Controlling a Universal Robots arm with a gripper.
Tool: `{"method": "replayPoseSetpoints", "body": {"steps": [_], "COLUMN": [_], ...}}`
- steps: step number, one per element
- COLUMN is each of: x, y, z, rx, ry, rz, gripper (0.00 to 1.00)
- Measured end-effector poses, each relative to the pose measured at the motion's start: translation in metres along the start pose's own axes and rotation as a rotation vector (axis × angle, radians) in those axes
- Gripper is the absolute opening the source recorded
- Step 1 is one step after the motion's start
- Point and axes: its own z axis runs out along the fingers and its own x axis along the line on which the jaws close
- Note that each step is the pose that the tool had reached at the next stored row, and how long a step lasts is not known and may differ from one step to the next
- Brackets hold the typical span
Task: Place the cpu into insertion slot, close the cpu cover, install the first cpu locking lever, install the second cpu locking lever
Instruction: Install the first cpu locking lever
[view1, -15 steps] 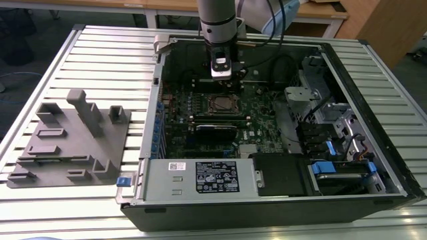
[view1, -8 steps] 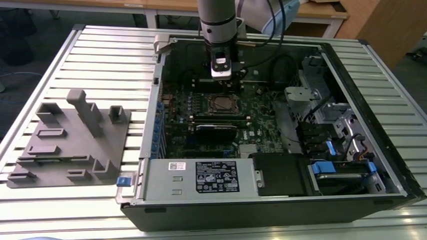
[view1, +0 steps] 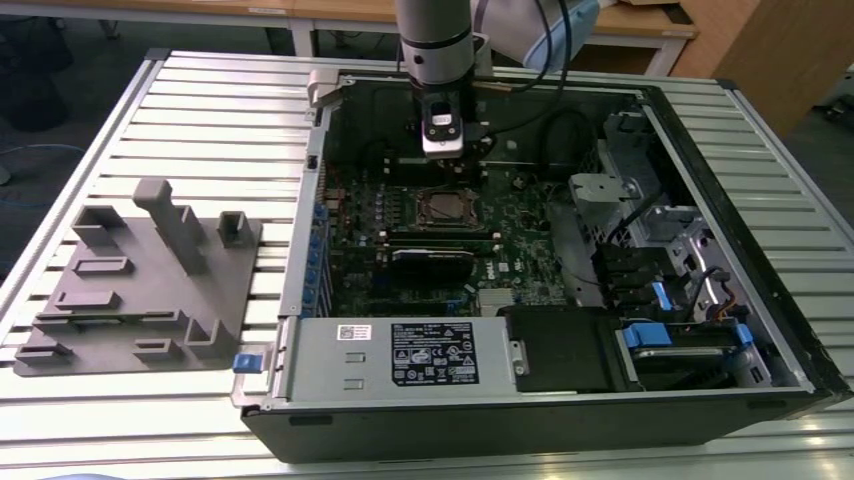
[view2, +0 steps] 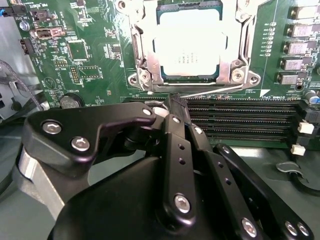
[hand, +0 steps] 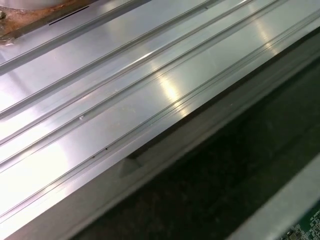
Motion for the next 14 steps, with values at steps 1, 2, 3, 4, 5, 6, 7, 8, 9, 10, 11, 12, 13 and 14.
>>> {"method": "replayPoseSetpoints", "body": {"steps": [1,2,3,4,5,6,7,8,9,10,11,12,13,14], "x": [0.0,0.0,0.0,0.0,0.0,0.0,0.0,0.0,0.0,0.0,0.0,0.0,0.0,0.0001], "y": [0.0001,0.0,0.0,0.0,0.0,0.0,0.0,0.0,-0.0001,0.0,0.0,0.0,0.0,0.0002], "z": [0.0001,0.0,-0.0001,-0.0001,-0.0001,-0.0001,0.0,0.0,0.0,0.0,0.0,0.0,0.0,0.0], "rx": [-0.0005,-0.0004,-0.0001,0.0,-0.0001,-0.0005,-0.001,-0.0011,-0.0012,-0.0013,-0.0013,-0.0013,-0.0013,-0.0013], "ry": [0.0,0.0,0.0001,0.0001,0.0005,0.0008,0.0009,0.001,0.001,0.001,0.0011,0.001,0.0011,0.001], "rz": [0.0,0.0,0.0,0.0,0.0,0.0,0.0,0.0,0.0,0.0,0.0,0.0,0.0,0.0], "gripper": [0.11,0.11,0.11,0.11,0.11,0.11,0.11,0.11,0.11,0.11,0.11,0.11,0.11,0.11]}}
